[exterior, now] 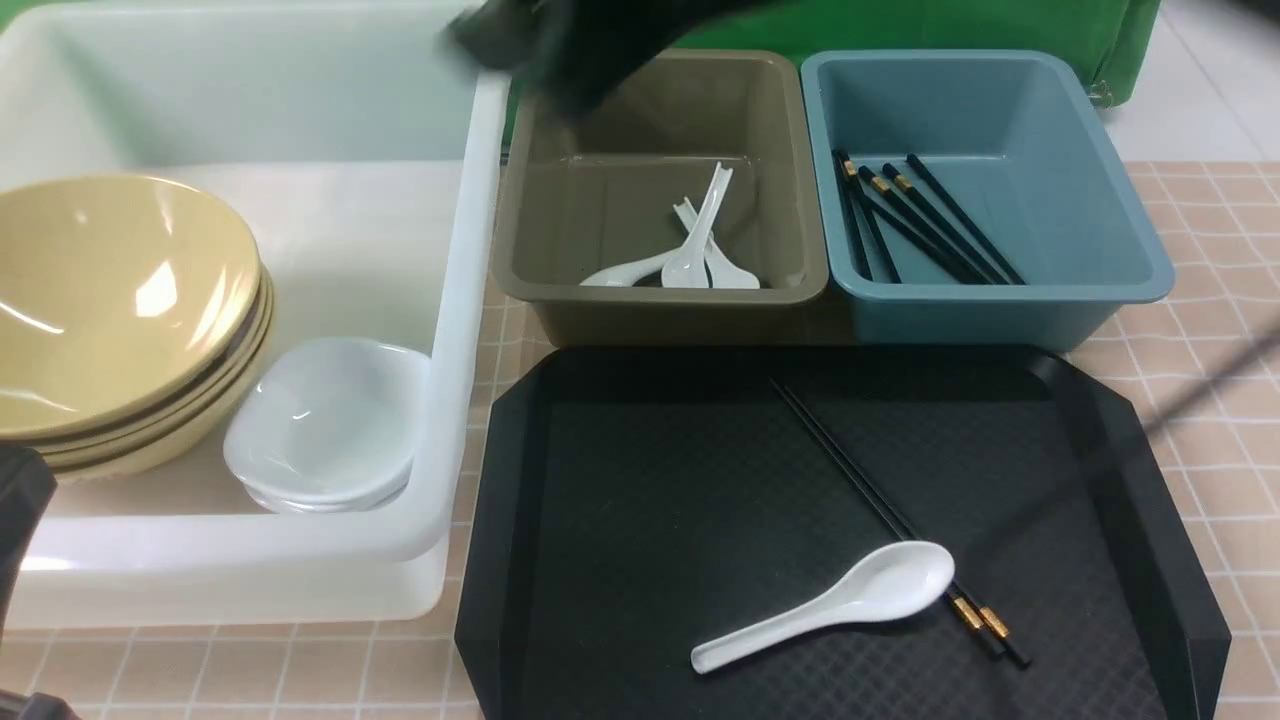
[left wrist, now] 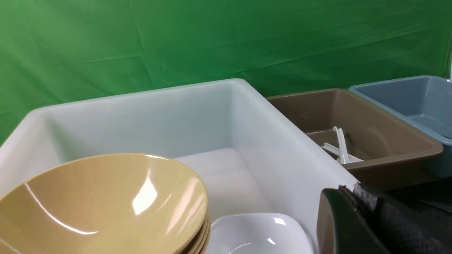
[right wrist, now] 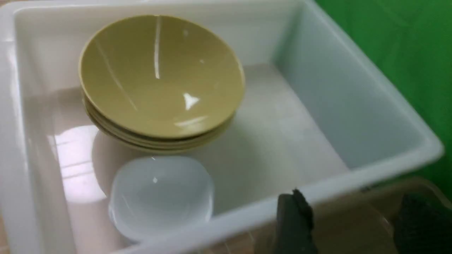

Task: On brown table put chopsticks spoon bowls plates into blue grey white boxes.
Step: 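Place the white bowl into the white bin on top of the stacked bowls with the right gripper, then reach down and grasp the white spoon resting in the bowl with the right gripper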

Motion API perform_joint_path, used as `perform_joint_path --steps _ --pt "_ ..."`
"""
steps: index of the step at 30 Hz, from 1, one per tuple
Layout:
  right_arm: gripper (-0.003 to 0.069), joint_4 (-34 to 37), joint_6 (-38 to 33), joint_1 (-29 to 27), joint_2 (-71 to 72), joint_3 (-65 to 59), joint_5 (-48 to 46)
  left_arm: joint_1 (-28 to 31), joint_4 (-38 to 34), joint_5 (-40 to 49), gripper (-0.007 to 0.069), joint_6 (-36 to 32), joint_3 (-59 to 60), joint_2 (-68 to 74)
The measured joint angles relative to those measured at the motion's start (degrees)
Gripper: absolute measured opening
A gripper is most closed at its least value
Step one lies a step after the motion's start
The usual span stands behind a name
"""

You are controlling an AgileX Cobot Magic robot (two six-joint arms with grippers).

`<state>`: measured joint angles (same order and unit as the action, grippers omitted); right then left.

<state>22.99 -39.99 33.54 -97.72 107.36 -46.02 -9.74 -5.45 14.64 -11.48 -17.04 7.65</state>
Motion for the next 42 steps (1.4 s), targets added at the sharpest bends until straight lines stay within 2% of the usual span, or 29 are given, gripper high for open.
perform_joint_path --steps 1,2,6,9,11,13,15,16,21,27,36,38,42 --pt "0.0416 -0.37 0.62 0.00 0.36 0.06 -0.62 0.00 -0.01 -0.01 0.0006 0.00 0.00 0.00" --pt "0.0400 -2.84 6.28 -3.36 2.75 0.29 -6.28 0.00 -0.59 -0.07 0.0006 0.00 0.00 0.00" --pt "0.0356 -5.47 13.79 -9.60 3.86 -2.41 -21.19 0.00 -2.09 -1.19 0.0006 0.15 0.42 0.00" --pt "0.0329 -6.16 15.50 -10.75 3.86 -8.22 -23.78 0.00 -2.37 -3.06 0.0006 0.37 1.74 0.00" --pt "0.0305 -6.11 15.72 -10.74 3.93 -17.20 -24.36 0.00 -2.42 -5.73 0.0006 0.43 3.72 0.00" --pt "0.0299 -5.93 15.41 -10.74 3.93 -20.87 -24.36 0.00 -2.58 -7.17 0.0006 0.43 4.41 0.00" --pt "0.0294 -5.93 14.33 -10.74 4.11 -31.91 -20.79 0.00 -2.60 -9.11 0.0006 0.43 5.42 0.00" --pt "0.0294 -5.93 14.33 -10.74 4.11 -31.91 -20.29 0.00 -2.60 -9.31 0.0006 0.43 5.46 0.00" --pt "0.0298 -5.88 11.64 -10.74 4.11 -44.60 -6.60 0.00 -2.60 -10.21 0.0006 0.43 5.53 0.00" --pt "0.0314 -5.67 5.71 -10.74 4.15 -46.94 -2.39 0.00 -2.60 -10.27 0.0006 0.43 5.53 0.00" --pt "0.0309 -3.73 3.73 -10.74 -0.76 -46.95 -1.37 0.00 -2.60 -10.27 0.0006 0.43 5.53 0.00" --pt "0.0277 -2.92 3.66 -10.74 -1.96 -46.95 -1.19 0.00 -2.60 -10.27 0.0006 0.43 5.53 0.00" --pt "0.0163 -2.59 3.72 -10.74 -2.37 -46.95 -1.19 0.00 -2.60 -10.27 0.0006 0.43 5.53 0.00"
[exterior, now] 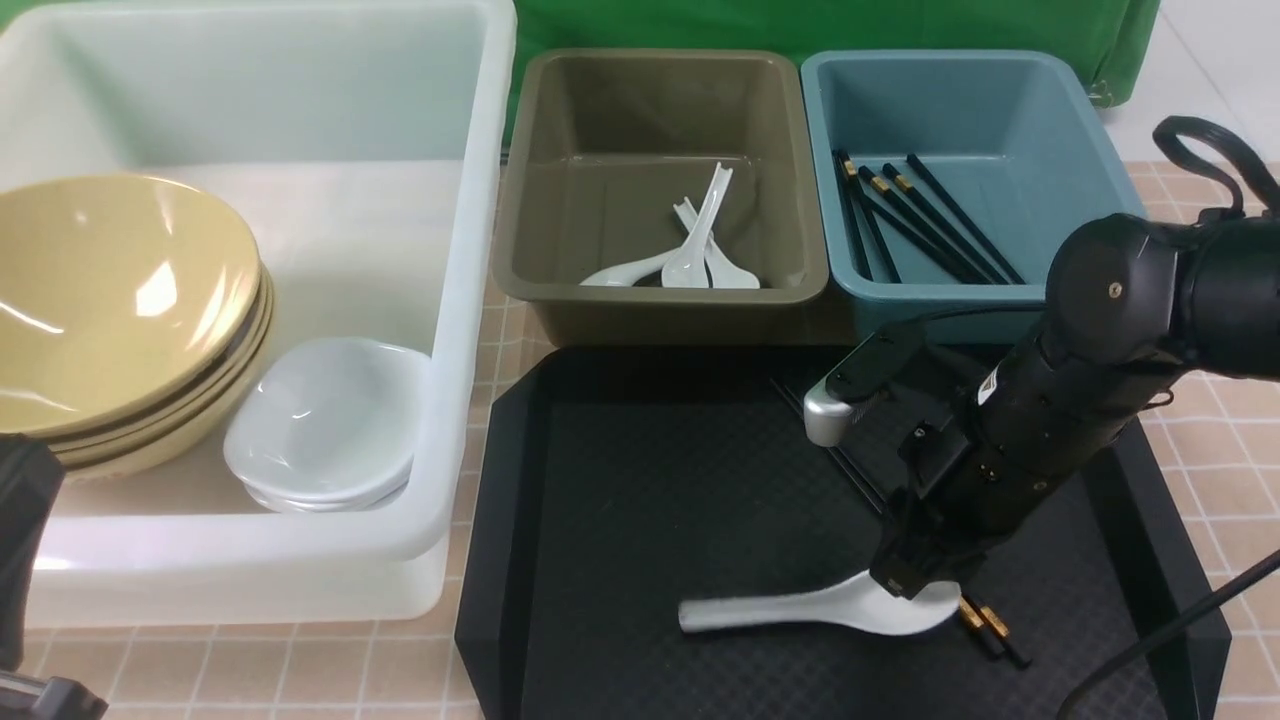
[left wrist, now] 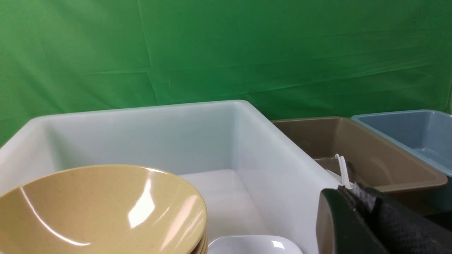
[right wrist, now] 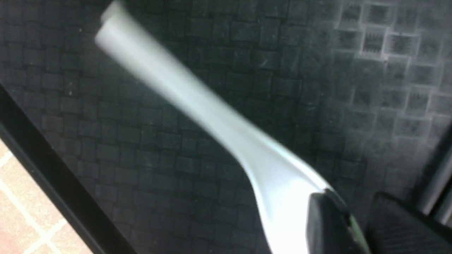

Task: On brown table put chopsticks spoon bowls plates into blue grey white boxes.
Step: 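Reach down and grasp the white spoon resting in the bowl with the right gripper, then place the white spoon into the bin of spoons with the right gripper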

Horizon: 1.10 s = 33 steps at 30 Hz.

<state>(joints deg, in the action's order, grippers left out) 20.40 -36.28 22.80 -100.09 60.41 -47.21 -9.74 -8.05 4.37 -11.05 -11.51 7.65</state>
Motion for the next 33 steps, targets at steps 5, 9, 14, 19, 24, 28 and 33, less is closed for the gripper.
perform_joint_path --steps 5,9,14,19,24,28,33 --pt "0.0059 0.60 0.06 0.00 0.00 0.00 -0.94 0.00 0.00 0.00 0.0006 0.00 0.00 0.00" --pt "0.0059 3.47 -0.44 0.00 0.11 0.00 -3.53 0.00 0.00 0.00 0.0006 0.00 0.00 0.00" --pt "0.0059 7.33 -3.01 0.00 4.04 0.31 -4.92 0.00 0.00 -0.04 0.0006 0.00 0.04 0.00" --pt "0.0059 8.69 -4.38 0.00 8.77 6.11 -0.68 0.00 0.00 -0.32 0.0006 0.00 0.06 0.00" --pt "0.0059 17.32 -7.35 0.00 7.63 12.94 16.26 0.00 0.00 -0.42 0.0006 0.00 0.11 0.00" --pt "0.0059 25.26 -10.74 0.00 0.49 18.98 30.51 0.00 0.00 -0.42 0.0006 0.00 0.11 0.00" --pt "0.0097 26.95 -10.45 0.00 -9.93 25.27 32.24 0.00 0.00 -0.46 0.0006 0.00 0.11 0.00"
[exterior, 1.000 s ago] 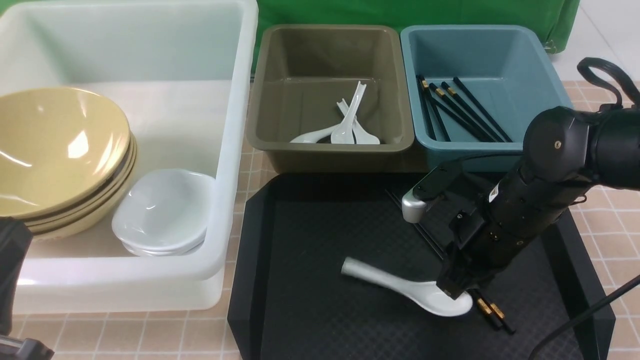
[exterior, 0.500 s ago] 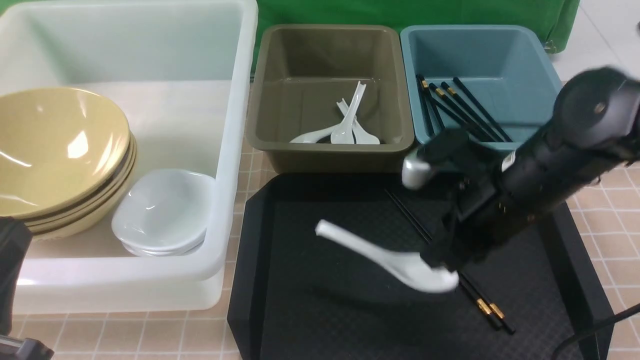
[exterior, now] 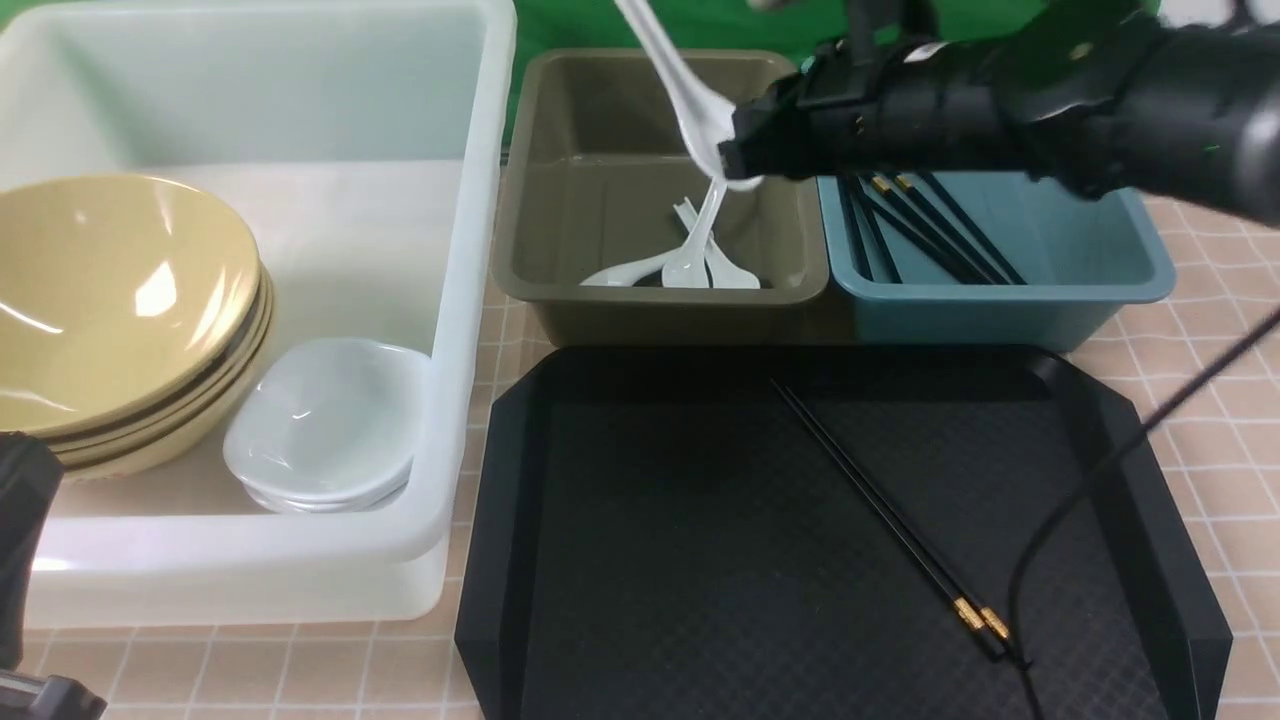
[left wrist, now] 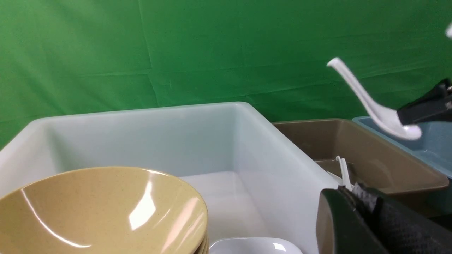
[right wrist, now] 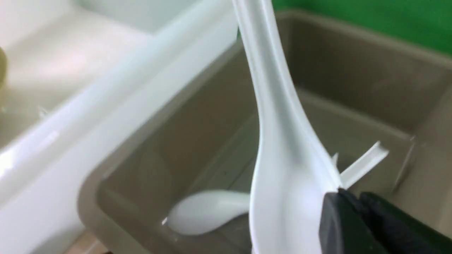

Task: On brown table put chopsticks spoon bowls plates into blue grey white boxes.
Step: 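Place the white spoon into the bin of spoons with the right gripper, then grasp the chopsticks with the right gripper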

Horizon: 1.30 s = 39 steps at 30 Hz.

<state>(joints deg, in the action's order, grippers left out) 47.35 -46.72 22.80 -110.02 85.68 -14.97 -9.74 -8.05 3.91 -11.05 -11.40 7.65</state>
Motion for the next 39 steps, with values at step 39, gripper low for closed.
perform_joint_path --steps 39 --pt "0.0360 -44.79 29.53 5.30 5.81 -22.46 -29.56 0.00 0.00 0.09 0.0006 0.00 0.00 0.00"
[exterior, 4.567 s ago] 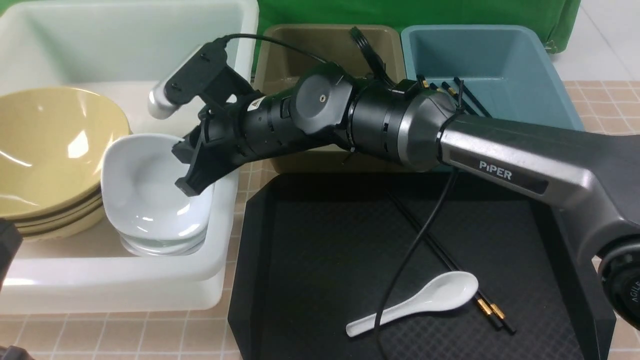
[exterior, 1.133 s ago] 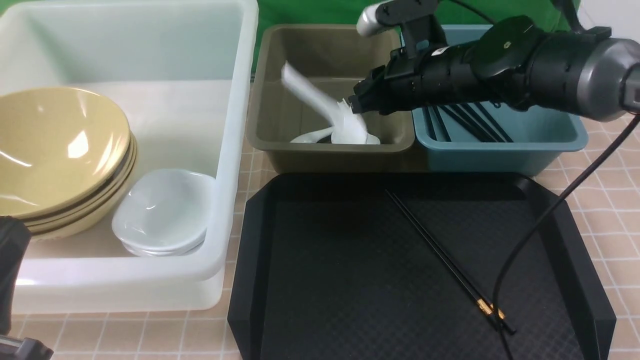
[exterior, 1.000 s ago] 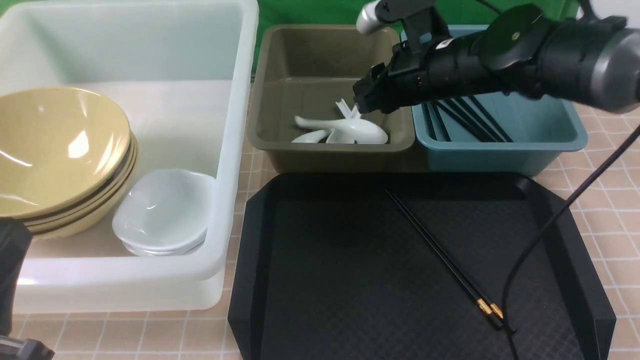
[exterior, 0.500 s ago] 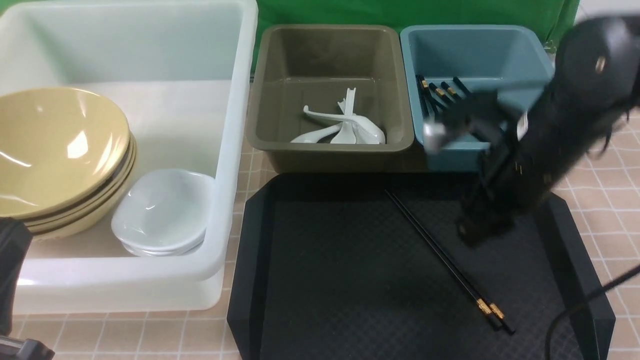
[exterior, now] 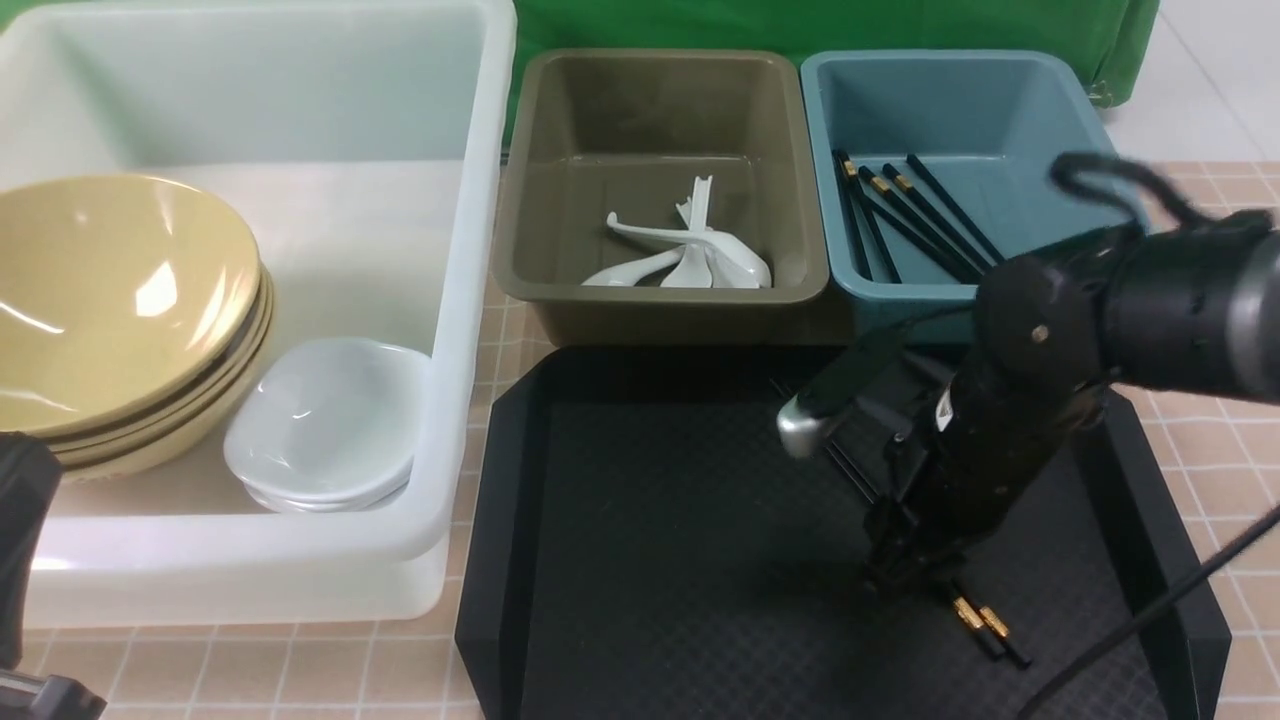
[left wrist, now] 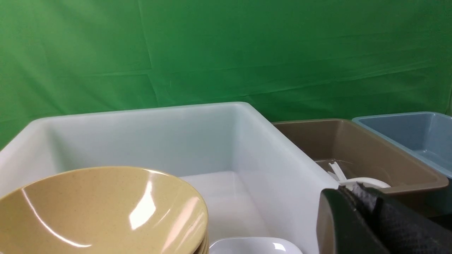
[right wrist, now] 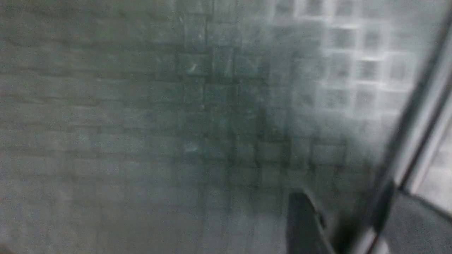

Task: On brown table put chopsticks spoon bowls plates into blue grey white boxes.

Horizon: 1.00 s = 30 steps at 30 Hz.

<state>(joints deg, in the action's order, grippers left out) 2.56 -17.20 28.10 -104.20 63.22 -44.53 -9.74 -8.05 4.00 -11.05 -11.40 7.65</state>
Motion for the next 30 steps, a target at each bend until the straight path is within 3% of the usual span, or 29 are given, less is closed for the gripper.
perform_joint_path --steps 4,10,16,22,26,30 --pt "0.0293 -1.57 1.50 0.66 -1.20 0.84 1.01 0.00 0.00 -0.02 0.0006 0.00 0.00 0.00" --pt "0.0087 -1.89 0.43 4.04 -1.32 1.13 2.08 0.00 0.00 -0.02 0.0006 0.00 0.00 0.00" --pt "0.0078 -0.58 0.02 8.01 3.00 0.17 2.83 0.00 0.00 -0.02 0.0006 0.00 0.00 0.00" --pt "0.0078 -2.56 -0.63 8.18 12.21 0.05 5.00 0.00 0.00 -0.02 0.0006 0.00 0.00 0.00" --pt "0.0078 -5.70 -0.63 6.18 18.55 -0.01 18.06 0.00 0.00 -0.02 0.0006 0.00 0.00 0.00" --pt "0.0078 -6.56 -0.75 0.36 19.01 -0.01 44.53 0.00 0.00 -0.02 0.0006 0.00 0.00 0.00"
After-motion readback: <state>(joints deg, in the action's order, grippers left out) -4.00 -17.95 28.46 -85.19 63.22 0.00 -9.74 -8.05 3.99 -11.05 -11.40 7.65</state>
